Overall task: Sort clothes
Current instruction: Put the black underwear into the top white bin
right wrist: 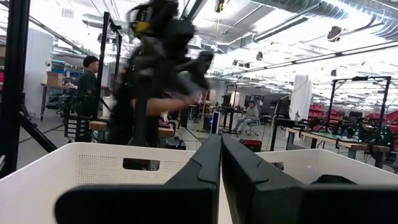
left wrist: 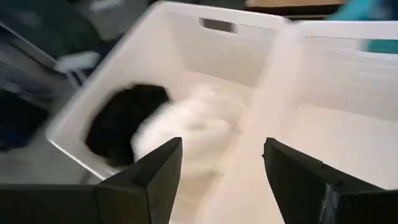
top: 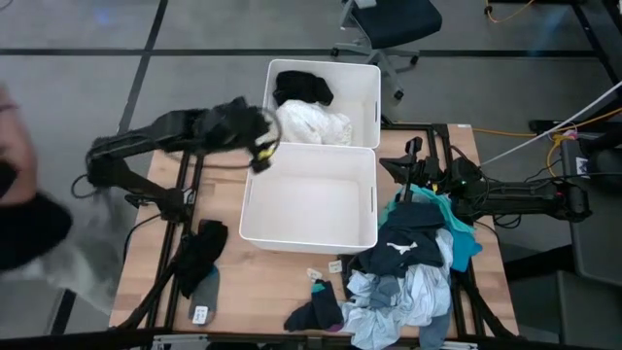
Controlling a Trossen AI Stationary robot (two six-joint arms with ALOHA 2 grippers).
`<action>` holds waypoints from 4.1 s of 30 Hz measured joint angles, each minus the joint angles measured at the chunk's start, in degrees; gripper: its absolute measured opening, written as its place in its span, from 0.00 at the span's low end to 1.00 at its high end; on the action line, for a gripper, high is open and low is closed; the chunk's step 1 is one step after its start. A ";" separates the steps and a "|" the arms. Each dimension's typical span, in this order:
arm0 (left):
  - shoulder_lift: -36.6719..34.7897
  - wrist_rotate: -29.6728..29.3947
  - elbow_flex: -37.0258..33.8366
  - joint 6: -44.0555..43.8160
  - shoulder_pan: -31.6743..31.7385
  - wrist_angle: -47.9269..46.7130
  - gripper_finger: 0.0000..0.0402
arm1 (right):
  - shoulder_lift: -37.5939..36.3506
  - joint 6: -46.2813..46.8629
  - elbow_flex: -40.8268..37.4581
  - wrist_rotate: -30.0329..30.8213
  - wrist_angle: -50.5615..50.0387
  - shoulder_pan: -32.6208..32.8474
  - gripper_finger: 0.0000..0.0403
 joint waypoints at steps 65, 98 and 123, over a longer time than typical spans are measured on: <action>-3.18 34.67 -60.84 -81.18 -50.60 8.02 0.51 | 0.00 0.46 0.00 -0.63 -0.26 -0.01 0.04; -3.26 35.07 -38.13 -67.67 -50.12 -8.16 0.05 | 0.00 1.53 0.00 0.44 -0.28 -0.02 0.04; -3.33 6.18 1.45 -40.49 -42.32 -19.09 0.07 | 0.01 1.53 0.00 0.46 -0.25 -0.01 0.04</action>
